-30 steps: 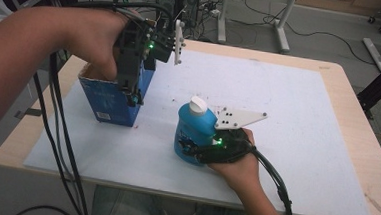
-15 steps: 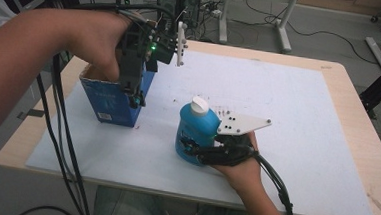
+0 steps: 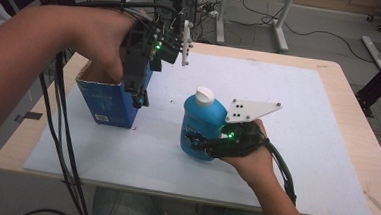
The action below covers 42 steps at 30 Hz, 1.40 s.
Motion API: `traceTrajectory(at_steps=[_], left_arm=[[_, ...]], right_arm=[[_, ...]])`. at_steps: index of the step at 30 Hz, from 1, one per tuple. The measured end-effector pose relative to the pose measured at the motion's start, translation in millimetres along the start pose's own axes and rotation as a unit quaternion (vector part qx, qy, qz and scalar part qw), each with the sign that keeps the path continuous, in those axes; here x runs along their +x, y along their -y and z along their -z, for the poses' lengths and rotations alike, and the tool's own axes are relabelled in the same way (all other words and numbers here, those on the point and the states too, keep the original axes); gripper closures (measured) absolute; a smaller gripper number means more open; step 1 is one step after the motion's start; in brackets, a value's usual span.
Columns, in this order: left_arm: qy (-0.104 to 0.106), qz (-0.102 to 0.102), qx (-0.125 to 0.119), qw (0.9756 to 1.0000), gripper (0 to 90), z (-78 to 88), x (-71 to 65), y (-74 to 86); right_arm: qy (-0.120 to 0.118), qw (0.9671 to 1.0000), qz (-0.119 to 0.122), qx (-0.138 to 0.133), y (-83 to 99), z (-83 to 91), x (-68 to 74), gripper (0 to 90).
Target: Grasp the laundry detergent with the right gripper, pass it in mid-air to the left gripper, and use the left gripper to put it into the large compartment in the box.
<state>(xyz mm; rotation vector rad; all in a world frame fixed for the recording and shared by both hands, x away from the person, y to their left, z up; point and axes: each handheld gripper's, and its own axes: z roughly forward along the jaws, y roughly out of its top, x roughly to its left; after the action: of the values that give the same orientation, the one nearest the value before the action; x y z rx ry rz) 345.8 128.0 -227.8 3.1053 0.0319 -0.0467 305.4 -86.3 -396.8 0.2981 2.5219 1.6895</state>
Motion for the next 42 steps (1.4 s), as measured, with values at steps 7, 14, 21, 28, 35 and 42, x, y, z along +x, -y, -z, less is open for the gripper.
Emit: traceTrajectory(at_steps=[7, 14, 21, 28, 35, 42], left_arm=[[-0.001, -0.015, -0.001, 0.9999, 1.7, 6.8, -3.2, -17.6], [0.000, -0.025, 0.003, 0.9997, 1.7, 10.8, -4.6, -35.7], [0.005, -0.032, 0.003, 0.9995, 1.7, 14.0, -7.5, -49.1], [0.006, -0.031, 0.004, 0.9995, 1.7, 15.7, -10.5, -57.7], [0.007, -0.033, 0.005, 0.9994, 1.7, 13.9, -11.4, -63.6], [0.006, -0.034, 0.004, 0.9994, 1.7, 11.1, -12.5, -68.4]], right_arm=[[-0.023, 0.9997, 0.001, 0.006, -12.1, 14.0, -8.0, 46.8], [-0.055, 0.9980, 0.020, 0.024, -28.0, 20.4, -9.2, 46.8], [-0.078, 0.9963, 0.025, 0.026, -40.4, 19.4, -10.4, 46.8], [-0.091, 0.9952, 0.026, 0.026, -45.5, 10.9, -14.5, 46.8], [-0.104, 0.9940, 0.025, 0.024, -46.4, -3.3, -15.4, 46.8], [-0.112, 0.9932, 0.024, 0.018, -50.9, -12.5, -15.3, 46.8]])
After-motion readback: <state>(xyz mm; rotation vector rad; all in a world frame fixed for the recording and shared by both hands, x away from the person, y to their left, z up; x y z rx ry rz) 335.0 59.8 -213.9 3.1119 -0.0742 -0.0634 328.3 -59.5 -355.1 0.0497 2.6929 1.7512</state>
